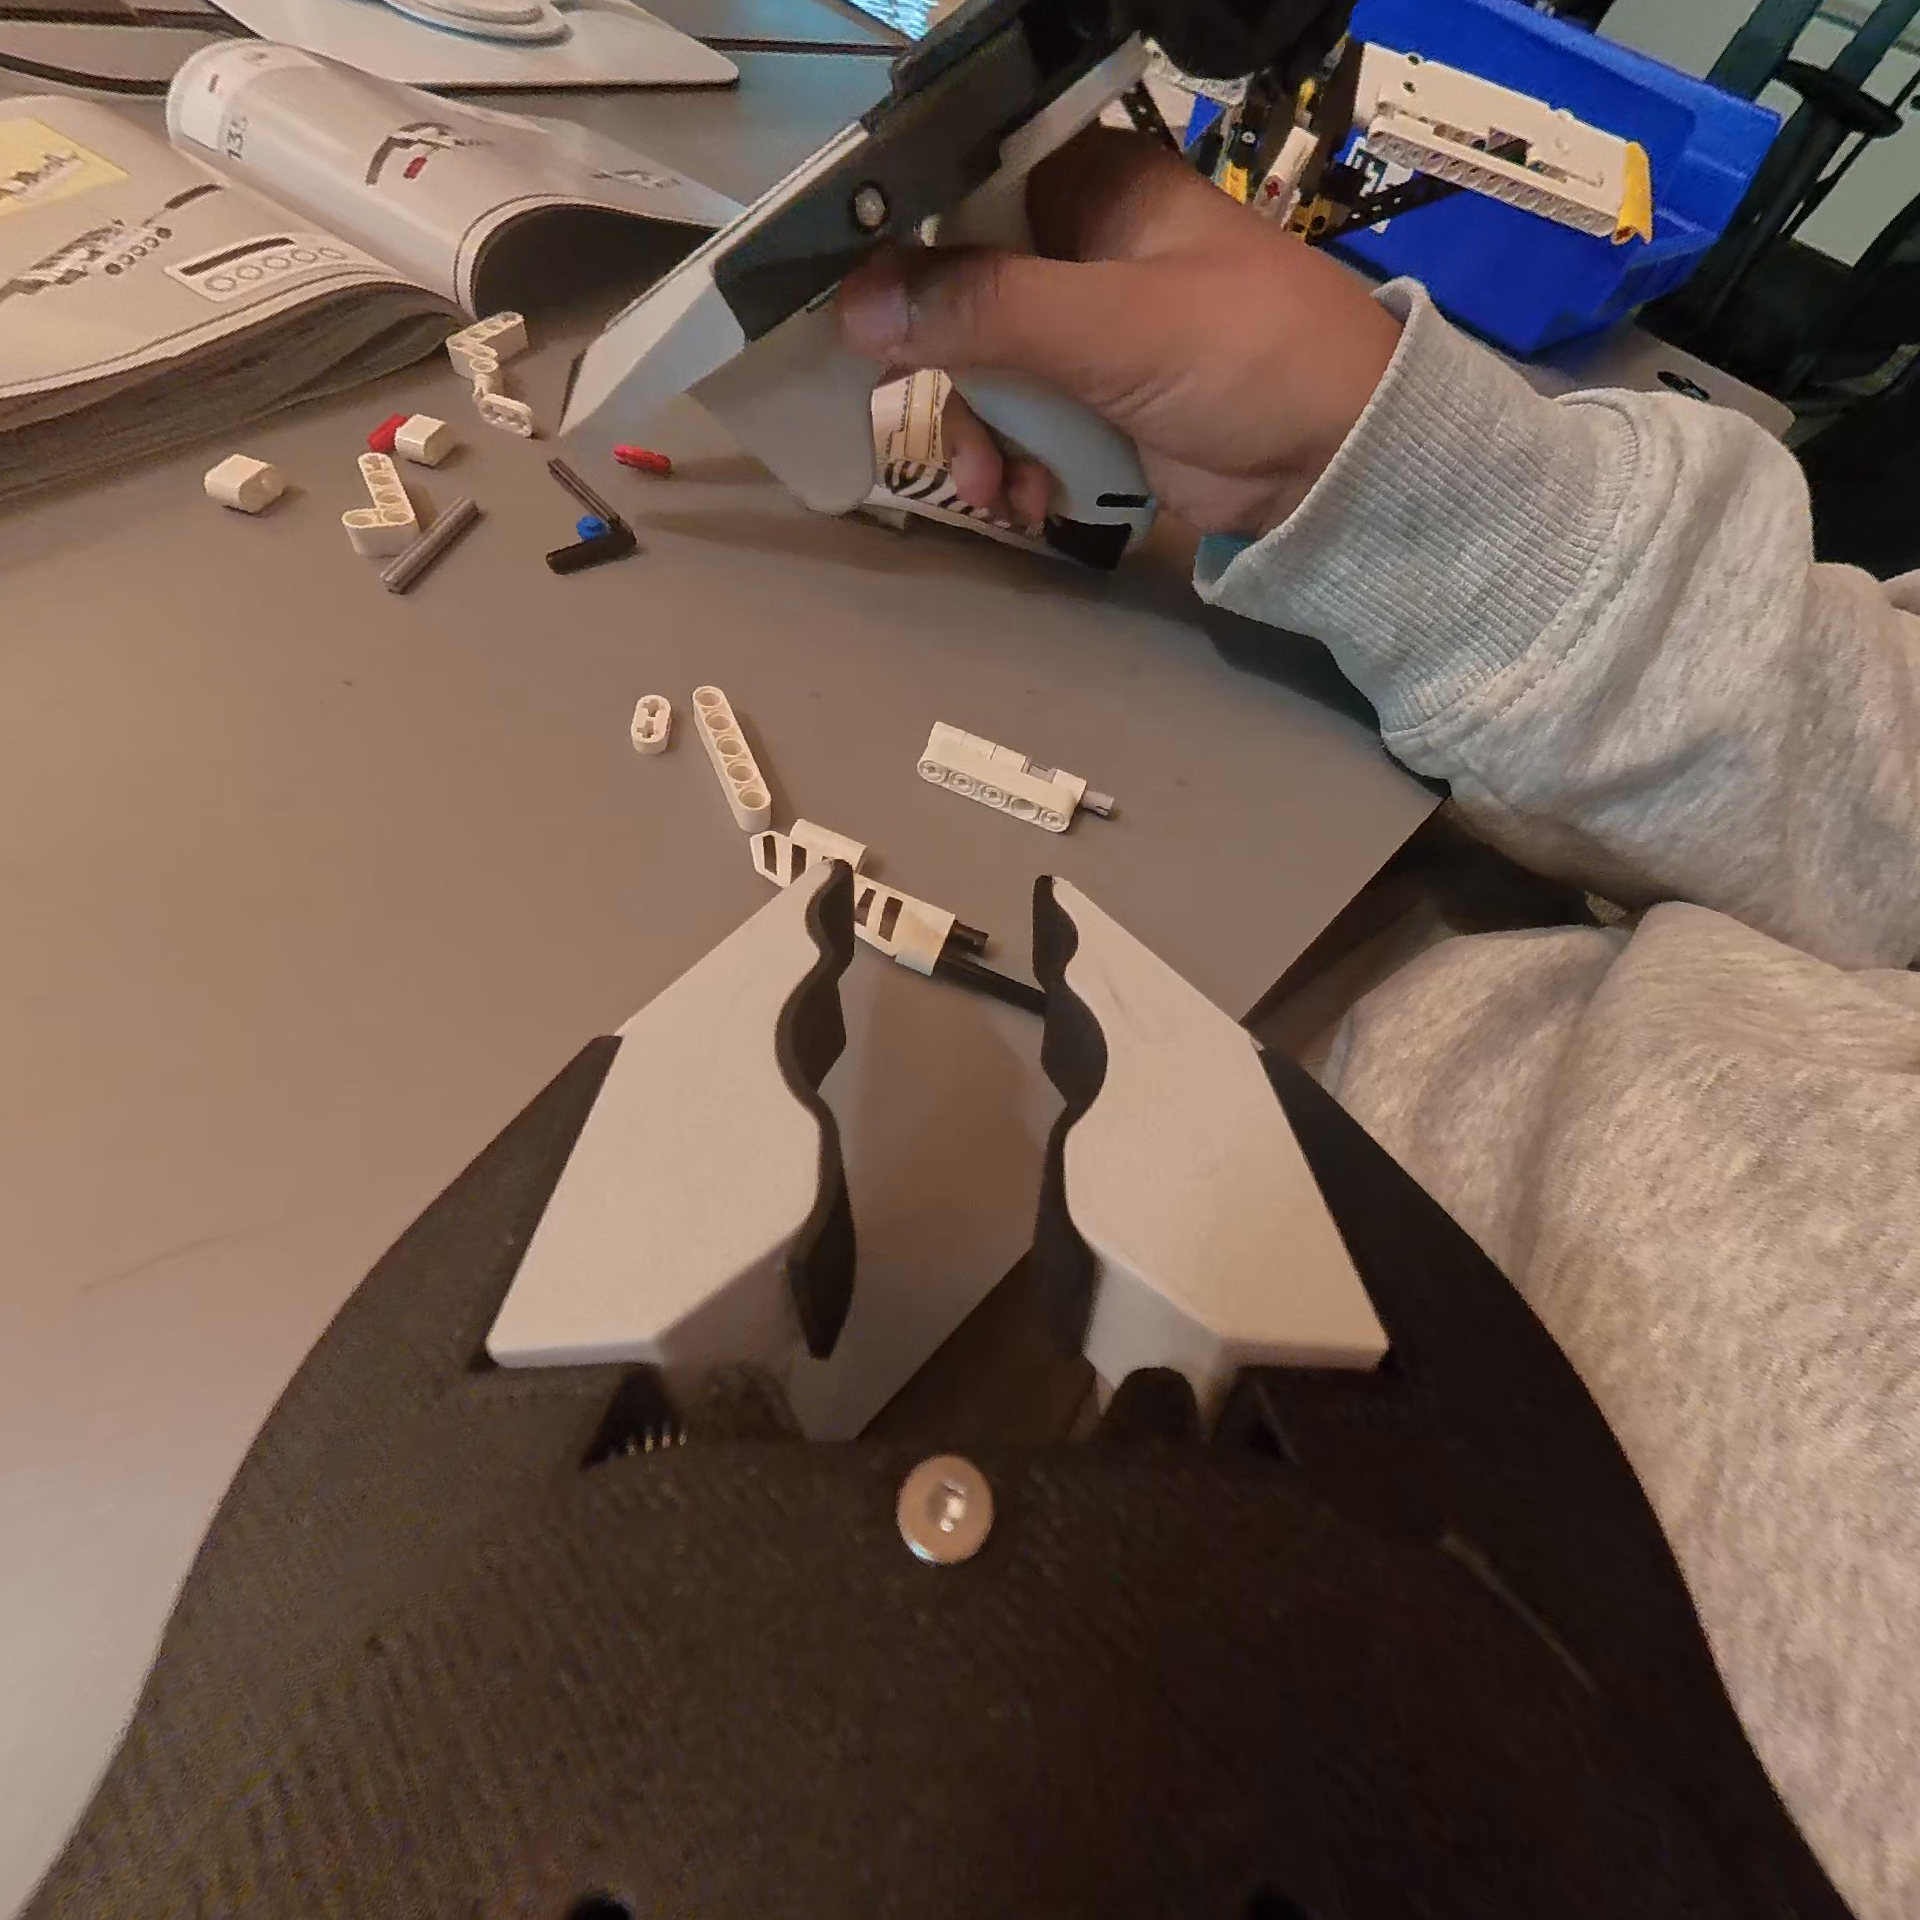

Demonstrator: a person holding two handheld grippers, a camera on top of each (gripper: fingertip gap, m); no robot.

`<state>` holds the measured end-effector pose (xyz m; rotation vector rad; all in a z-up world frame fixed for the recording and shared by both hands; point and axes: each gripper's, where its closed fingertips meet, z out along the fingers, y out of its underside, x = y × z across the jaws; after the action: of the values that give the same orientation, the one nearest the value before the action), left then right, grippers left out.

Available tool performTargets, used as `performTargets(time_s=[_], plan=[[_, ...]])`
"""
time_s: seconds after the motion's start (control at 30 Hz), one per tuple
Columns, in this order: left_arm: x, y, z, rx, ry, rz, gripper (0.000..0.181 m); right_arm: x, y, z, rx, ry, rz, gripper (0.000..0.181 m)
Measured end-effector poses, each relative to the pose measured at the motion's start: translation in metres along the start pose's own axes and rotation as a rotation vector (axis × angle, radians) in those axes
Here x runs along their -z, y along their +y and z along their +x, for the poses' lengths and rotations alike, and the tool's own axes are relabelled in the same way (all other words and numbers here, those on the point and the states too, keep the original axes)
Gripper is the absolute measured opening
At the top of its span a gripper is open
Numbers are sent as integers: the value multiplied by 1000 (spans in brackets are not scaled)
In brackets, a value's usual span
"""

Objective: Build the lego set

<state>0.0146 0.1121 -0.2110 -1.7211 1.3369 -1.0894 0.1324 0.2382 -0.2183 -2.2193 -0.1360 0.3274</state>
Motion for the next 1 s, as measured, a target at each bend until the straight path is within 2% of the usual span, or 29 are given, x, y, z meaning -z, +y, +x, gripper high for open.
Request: performTargets(time_s=[0.27, 0.43, 0.7, 0.77, 0.83, 0.93, 1.0], plan=[[0, 0, 1, -3, 3, -3, 33, -12, 8, 7, 114, 127, -82, 9], [1, -1, 1, -7, 2, -1, 33, -11, 9, 6, 142, 140, -79, 3], [5, -7, 3, -33, 3, 35, 32, 9, -15, -3, 161, 95, 85, 3], [7, -12, 4, -37, 23, 75, 29, 17, -23, -13, 172, 41, 144, 3], [15, -24, 0, -37, 26, 154, 15, 29, -30, -26, 195, -20, 209, 3], [33, -55, -16, 19, -18, 332, 3, 48, -33, -49, 252, -132, 299, 2], [38, -74, -20, 110, 31, 419, 2, 60, -31, -63, 325, -184, 355, 3]])
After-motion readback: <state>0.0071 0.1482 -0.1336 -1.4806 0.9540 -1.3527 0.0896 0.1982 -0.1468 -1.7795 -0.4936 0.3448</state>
